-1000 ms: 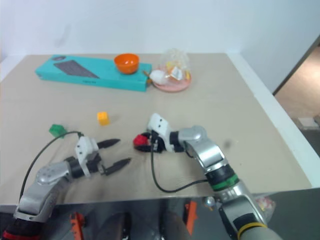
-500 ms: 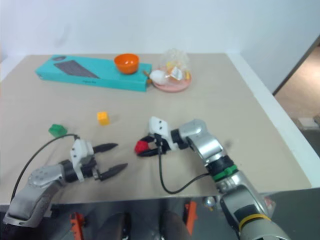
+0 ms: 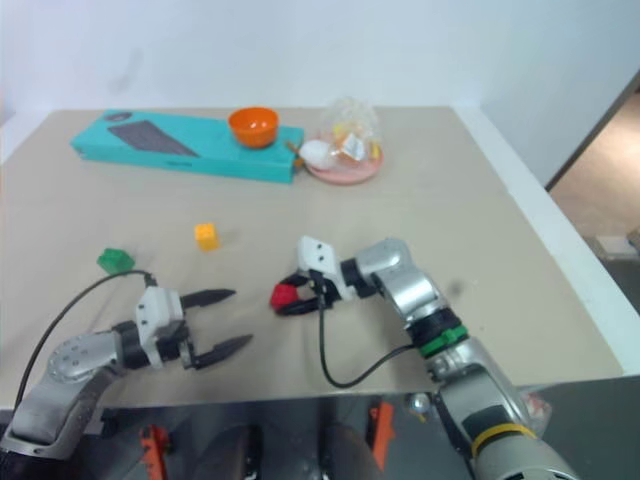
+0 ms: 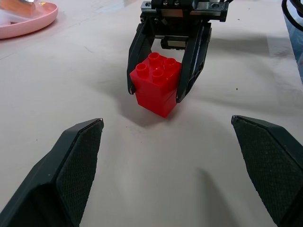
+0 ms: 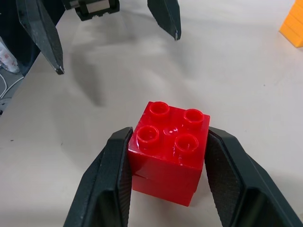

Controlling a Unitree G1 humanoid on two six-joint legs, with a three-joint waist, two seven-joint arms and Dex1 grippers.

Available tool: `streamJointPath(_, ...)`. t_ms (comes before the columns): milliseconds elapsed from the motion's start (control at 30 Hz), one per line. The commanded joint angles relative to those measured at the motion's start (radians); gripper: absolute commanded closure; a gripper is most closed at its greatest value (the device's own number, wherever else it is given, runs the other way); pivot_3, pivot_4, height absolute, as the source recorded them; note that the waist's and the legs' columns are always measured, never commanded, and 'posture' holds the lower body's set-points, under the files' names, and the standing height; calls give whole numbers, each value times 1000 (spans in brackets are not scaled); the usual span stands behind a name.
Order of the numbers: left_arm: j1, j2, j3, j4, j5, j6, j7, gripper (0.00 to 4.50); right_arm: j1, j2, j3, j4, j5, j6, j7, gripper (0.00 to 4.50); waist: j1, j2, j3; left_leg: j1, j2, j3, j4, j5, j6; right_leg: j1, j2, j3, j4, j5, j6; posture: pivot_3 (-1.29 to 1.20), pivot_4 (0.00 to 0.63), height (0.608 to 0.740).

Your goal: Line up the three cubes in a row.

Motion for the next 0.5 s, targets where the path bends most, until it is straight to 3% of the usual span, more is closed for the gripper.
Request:
streamJointPath(33,-9,11,15,-19,-1,-21,-2,0,-37,8,-20,14,1,-34,15,2783,0,0,0,0,0,0,0,0,0,0,0,0,0,0,0,0,150,740)
streamJointPath(400,0,7,9,-34,4,-13,10,0,-56,14,-20,103,-21,-100,31,2783,0,0,0,0,0,0,0,0,0,0,0,0,0,0,0,0,150,740)
streamJointPath(467,-2,6,8,-33,6,-13,13,0,-59,16,-21,114,-24,-110,31,1767,0,0,0,0,0,0,0,0,0,0,0,0,0,0,0,0,150,740)
streamJointPath(500,-3,5,6,-33,8,-12,14,0,-61,16,-22,119,-26,-115,31,1463,0,0,0,0,0,0,0,0,0,0,0,0,0,0,0,0,150,740)
